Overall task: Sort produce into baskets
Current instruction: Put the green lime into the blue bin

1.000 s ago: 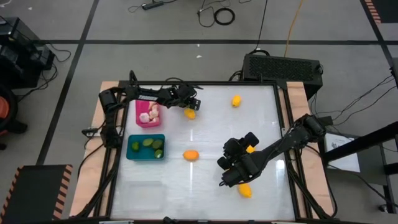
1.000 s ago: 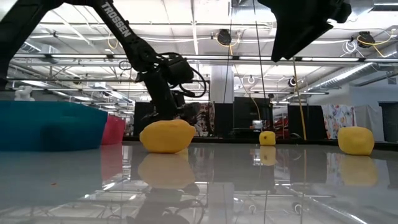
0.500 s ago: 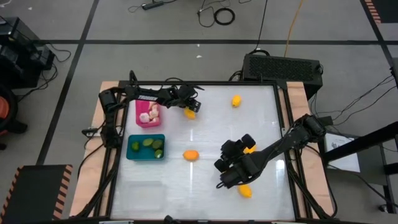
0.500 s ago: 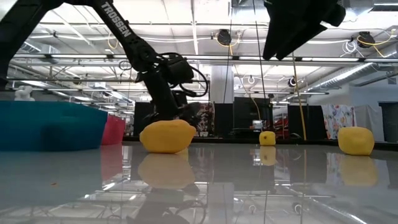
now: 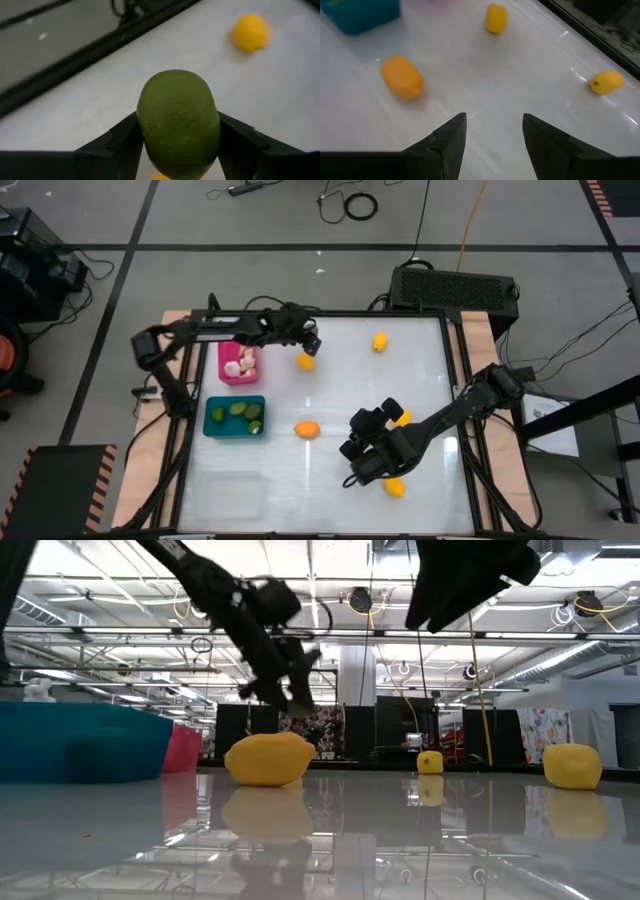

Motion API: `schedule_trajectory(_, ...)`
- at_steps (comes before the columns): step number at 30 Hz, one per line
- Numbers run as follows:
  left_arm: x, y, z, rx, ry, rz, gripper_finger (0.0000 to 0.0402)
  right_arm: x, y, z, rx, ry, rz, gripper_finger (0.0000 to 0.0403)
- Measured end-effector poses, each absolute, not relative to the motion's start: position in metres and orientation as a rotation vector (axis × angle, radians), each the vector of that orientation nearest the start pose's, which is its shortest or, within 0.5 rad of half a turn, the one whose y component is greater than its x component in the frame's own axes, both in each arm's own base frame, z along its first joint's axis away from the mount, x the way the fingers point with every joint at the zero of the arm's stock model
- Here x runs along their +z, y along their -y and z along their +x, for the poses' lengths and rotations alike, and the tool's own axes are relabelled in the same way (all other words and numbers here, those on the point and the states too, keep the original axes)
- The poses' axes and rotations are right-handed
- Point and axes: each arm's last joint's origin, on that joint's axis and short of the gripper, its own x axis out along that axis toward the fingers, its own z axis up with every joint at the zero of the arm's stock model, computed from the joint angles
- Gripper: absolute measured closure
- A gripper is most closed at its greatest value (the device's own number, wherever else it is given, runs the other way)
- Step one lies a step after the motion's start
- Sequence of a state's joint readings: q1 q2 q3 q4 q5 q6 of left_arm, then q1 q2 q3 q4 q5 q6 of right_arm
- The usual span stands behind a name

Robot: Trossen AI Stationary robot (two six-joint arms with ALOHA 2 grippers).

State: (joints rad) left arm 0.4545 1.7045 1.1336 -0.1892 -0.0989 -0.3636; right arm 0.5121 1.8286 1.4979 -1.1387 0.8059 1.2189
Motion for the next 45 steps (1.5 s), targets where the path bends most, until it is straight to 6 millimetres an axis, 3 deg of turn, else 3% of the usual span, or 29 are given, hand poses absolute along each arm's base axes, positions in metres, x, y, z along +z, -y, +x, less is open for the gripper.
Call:
schedule_trajectory(4, 0.256, -0.14, 0.309, 0.55, -0.653, -0.37, 0.0187, 0.25, -0.154, 0.322, -0.784, -0.749, 0.206, 0.0216)
schedule_trajectory(9, 0.291, -0.094, 0.282, 0.417, -0.715, -0.257, 0.0187, 0.253, -0.155, 0.334, -0.734, -0.679, 0.264, 0.0216)
schedule_trajectory(16, 0.304, -0.017, 0.237, 0.202, -0.732, -0.225, 0.0187, 0.262, -0.157, 0.354, -0.668, -0.533, 0.417, 0.0216)
schedule_trajectory(20, 0.307, 0.018, 0.205, 0.087, -0.74, -0.269, 0.0187, 0.267, -0.164, 0.361, -0.539, -0.541, 0.511, 0.0216)
schedule_trajectory(27, 0.306, 0.061, 0.158, -0.006, -0.674, -0.365, 0.0187, 0.271, -0.184, 0.358, -0.416, -0.541, 0.532, 0.0216)
schedule_trajectory(35, 0.281, 0.086, 0.133, 0.11, -0.707, -0.403, 0.0187, 0.271, -0.187, 0.357, -0.402, -0.546, 0.511, 0.0216)
schedule_trajectory(39, 0.267, 0.092, 0.129, 0.161, -0.737, -0.395, 0.0187, 0.272, -0.179, 0.362, -0.402, -0.532, 0.486, 0.0216)
schedule_trajectory(45, 0.234, 0.083, 0.123, 0.371, -0.811, -0.361, 0.0187, 0.274, -0.165, 0.371, -0.415, -0.512, 0.459, 0.0216)
